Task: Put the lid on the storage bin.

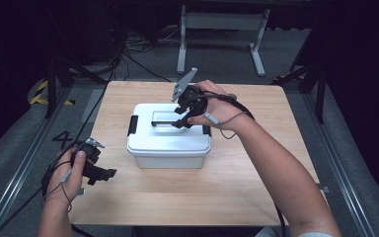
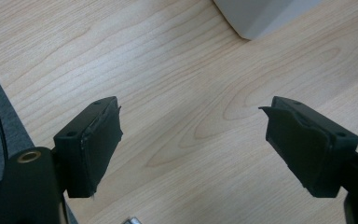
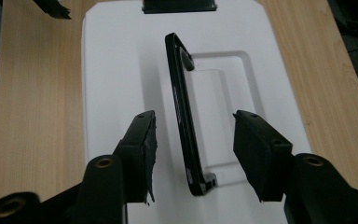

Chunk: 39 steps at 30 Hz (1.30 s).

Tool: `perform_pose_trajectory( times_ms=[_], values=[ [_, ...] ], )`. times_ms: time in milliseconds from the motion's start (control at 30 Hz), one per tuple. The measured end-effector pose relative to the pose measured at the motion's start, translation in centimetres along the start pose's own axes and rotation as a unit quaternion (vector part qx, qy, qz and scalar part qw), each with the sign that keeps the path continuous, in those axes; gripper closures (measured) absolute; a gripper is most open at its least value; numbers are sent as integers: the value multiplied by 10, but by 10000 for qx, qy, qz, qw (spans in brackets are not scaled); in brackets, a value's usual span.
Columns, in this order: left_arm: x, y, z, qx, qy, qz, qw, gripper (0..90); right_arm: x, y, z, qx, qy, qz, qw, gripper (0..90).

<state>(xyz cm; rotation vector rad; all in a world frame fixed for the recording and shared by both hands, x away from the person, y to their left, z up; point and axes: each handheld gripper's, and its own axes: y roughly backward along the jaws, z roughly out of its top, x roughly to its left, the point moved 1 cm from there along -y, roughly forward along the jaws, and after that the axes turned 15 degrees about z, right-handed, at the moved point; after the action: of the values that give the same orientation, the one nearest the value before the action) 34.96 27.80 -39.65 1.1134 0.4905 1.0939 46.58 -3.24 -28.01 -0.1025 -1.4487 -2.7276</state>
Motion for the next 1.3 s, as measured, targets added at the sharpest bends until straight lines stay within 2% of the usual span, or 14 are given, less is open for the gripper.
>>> perform_pose_trajectory(
  times_ms=[33, 133, 167, 267, 400, 567, 633, 700, 767, 867, 1100, 1200, 1300],
  values=[
    [0, 0, 0, 6, -10, 3, 10000, 188, 2, 6, -3, -88, -48, -63, 9999, 496],
    [0, -2, 1, 28, -27, 3, 10000, 188, 5, 25, -14, -133, -185, -328, 9992, 497],
    [0, -2, 1, 28, -27, 3, 10000, 188, 5, 25, -14, -133, -185, -328, 9992, 497],
    [-1, -2, 0, 36, -17, 9, 10000, 188, 7, 40, -28, -229, -380, -505, 9977, 498],
    [-1, -1, 0, 27, -18, 49, 10000, 188, 9, 59, -48, -301, -637, -771, 9945, 498],
    [-3, -1, 0, 35, -19, 31, 10000, 189, 16, 78, -71, -401, -847, -943, 9911, 493],
    [-3, 0, 0, -12, -30, 51, 10000, 185, 21, 88, -84, -405, -972, -1111, 9882, 485],
    [-2, 1, 2, -101, 89, 128, 9998, 183, 22, 90, -88, -419, -1018, -1139, 9874, 484],
    [0, 2, 3, -173, 100, 182, 9996, 192, 24, 95, -97, -426, -1226, -1284, 9832, 478],
    [0, 3, 3, -168, 66, 84, 9998, 189, 28, 101, -112, -433, -1396, -1452, 9785, 466],
    [2, 4, 2, -276, -53, 26, 9996, 188, 29, 107, -130, -396, -1538, -1475, 9762, 439],
    [3, 6, 1, -331, -2, -41, 9994, 186, 29, 110, -138, -456, -1597, -1470, 9751, 407],
    [5, 7, 0, -359, 29, -17, 9993, 187, 30, 112, -146, -557, -1631, -1441, 9744, 387]
  ],
)
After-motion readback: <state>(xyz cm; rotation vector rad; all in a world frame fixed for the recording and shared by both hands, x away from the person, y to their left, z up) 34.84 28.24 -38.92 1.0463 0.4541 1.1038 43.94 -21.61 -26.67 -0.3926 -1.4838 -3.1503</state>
